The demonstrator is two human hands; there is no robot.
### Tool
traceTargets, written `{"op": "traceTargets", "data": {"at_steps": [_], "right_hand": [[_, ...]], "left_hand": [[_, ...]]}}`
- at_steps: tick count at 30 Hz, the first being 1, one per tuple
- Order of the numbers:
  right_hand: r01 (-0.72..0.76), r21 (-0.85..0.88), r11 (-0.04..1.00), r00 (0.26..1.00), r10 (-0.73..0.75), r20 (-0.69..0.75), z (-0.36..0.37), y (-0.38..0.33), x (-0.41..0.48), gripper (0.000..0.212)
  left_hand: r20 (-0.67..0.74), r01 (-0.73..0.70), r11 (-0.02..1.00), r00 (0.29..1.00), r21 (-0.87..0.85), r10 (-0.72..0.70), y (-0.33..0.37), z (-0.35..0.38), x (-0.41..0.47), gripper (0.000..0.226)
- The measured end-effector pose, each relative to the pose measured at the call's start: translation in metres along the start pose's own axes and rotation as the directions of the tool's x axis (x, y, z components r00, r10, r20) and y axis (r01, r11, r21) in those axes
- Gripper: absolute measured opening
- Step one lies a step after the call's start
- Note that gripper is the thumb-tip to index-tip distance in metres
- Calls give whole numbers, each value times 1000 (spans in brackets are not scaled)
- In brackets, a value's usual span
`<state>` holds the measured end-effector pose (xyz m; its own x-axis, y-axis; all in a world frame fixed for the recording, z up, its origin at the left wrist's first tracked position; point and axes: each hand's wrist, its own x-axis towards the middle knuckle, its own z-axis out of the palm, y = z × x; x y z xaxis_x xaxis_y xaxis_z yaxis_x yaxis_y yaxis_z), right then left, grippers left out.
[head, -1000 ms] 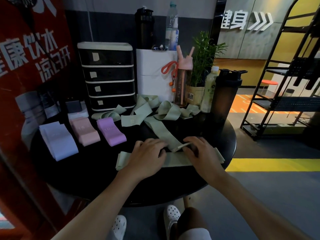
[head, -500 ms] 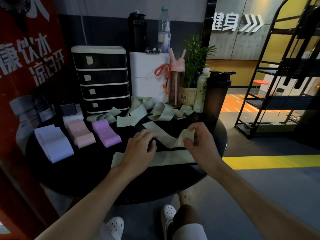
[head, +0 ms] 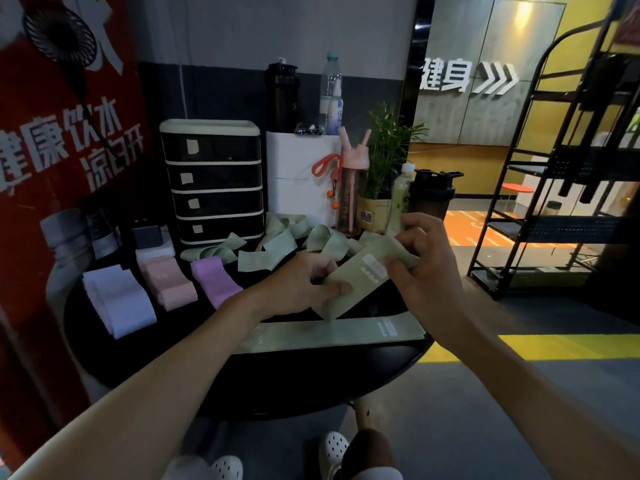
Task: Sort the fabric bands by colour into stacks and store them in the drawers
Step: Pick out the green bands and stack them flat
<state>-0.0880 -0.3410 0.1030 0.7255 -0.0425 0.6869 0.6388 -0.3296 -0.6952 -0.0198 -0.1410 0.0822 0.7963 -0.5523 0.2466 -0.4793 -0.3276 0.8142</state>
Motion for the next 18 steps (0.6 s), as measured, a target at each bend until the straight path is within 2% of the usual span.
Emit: {"op": "traceTargets", "data": {"at_steps": [4, 7, 9, 12, 18], "right_hand": [[-99, 27, 995, 989, 102, -104, -13, 7, 1, 44], [-111, 2, 994, 983, 110, -147, -17, 10, 1, 37], [-102, -9, 995, 975, 99, -199, -20, 13, 3, 34], [-118, 38, 992, 966, 123, -229, -23, 16, 3, 32], [-152, 64, 986, 932, 165, -323, -32, 20, 3, 25]], "left_hand": [[51, 54, 996, 997, 66, -57, -9, -9, -7, 16], [42, 81, 933, 994, 350, -102, -14, -16, -7, 8], [-19, 110, 860, 993, 499, -116, -13, -20, -8, 17], [-80, 124, 842, 992, 525, -96, -11, -26, -12, 16], [-53, 133, 859, 991, 495, -123, -30, -53, -29, 11]]}}
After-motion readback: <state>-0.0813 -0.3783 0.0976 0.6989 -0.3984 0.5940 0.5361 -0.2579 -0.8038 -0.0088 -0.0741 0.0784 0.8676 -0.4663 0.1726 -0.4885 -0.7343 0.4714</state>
